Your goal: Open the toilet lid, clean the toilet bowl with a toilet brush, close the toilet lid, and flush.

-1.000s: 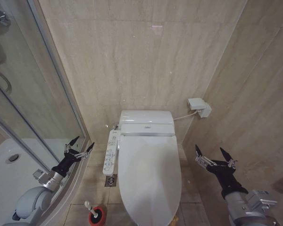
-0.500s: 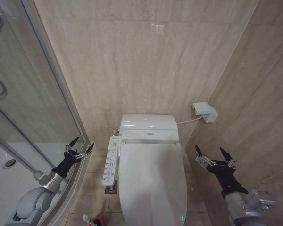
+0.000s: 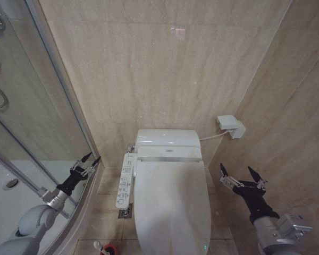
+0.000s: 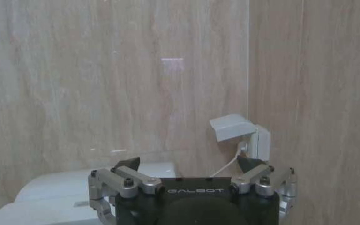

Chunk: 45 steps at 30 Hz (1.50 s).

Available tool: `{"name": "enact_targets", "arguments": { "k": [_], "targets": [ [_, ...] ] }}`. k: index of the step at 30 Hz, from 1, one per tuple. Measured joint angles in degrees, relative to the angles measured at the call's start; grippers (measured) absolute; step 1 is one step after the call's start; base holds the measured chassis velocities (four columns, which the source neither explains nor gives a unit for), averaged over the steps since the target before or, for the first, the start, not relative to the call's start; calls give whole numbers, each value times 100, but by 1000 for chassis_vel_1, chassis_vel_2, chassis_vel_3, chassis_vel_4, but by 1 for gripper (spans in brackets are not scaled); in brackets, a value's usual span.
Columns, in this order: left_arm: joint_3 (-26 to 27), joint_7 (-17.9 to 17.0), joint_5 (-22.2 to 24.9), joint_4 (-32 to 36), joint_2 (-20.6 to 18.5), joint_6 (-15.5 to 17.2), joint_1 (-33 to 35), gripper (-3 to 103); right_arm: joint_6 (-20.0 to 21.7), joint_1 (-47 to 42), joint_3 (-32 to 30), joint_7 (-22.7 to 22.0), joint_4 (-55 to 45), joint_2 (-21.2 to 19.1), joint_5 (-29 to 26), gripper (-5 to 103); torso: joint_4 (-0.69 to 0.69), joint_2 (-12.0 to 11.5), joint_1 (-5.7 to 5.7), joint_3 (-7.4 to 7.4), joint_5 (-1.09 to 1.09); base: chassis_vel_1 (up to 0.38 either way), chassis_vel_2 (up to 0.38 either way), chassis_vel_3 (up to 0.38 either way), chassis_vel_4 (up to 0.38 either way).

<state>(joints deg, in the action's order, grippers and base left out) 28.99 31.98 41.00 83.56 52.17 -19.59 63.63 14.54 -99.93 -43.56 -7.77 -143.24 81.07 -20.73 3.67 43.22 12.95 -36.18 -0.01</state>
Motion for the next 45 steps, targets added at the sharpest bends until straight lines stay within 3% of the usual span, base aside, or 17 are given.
{"name": "enact_targets", "arguments": {
  "k": [4, 5, 11, 12, 24, 30, 35, 38, 43, 45],
  "targets": [
    [-256, 23, 99, -359, -35, -17, -417, 57, 0, 0, 0, 0, 0, 0, 0, 100, 1, 0, 0, 0, 1, 0, 0, 0, 0],
    [-331, 17, 119, -448, -35, -18, -532, 30, 0, 0, 0, 0, 0, 0, 0, 100, 2, 0, 0, 0, 0, 0, 0, 0, 0],
    [-721, -257, 297, -750, 2, -14, -995, 30, 0, 0, 0, 0, 0, 0, 0, 100, -1, 0, 0, 0, 1, 0, 0, 0, 0],
    [-784, -313, 320, -807, 13, -18, -1073, 3, 0, 0, 0, 0, 0, 0, 0, 100, -1, 0, 0, 0, 1, 0, 0, 0, 0],
    [-2139, -626, 556, -1990, 196, -138, -2679, 0, 0, 0, 0, 0, 0, 0, 0, 100, 0, 0, 1, 0, 2, 0, 0, 0, 0],
    [-2933, -712, 577, -2799, 630, -202, -3650, 0, 0, 0, 0, 0, 0, 0, 0, 100, 0, 0, 1, 0, 2, 0, 0, 0, 0],
    [-3224, -693, 546, -3175, 905, -206, -4070, 0, 0, 0, 0, 0, 0, 0, 0, 100, 2, 0, 1, 0, 2, 0, 0, 0, 0],
    [-3464, -534, 455, -3474, 1151, -221, -4358, 0, 0, 0, 0, 0, 0, 0, 0, 100, 2, 0, 1, 0, 2, 0, 0, 0, 0],
    [-3582, -252, 356, -3567, 1154, -222, -4346, 0, 0, 0, 0, 0, 0, 0, 0, 100, 2, 0, 1, 0, 1, 0, 0, 0, 0],
    [-3612, 41, 254, -3646, 1060, -217, -4299, 0, 0, 0, 0, 0, 0, 0, 0, 100, -2, 0, 1, 0, 1, 0, 0, 0, 0]
  ]
}}
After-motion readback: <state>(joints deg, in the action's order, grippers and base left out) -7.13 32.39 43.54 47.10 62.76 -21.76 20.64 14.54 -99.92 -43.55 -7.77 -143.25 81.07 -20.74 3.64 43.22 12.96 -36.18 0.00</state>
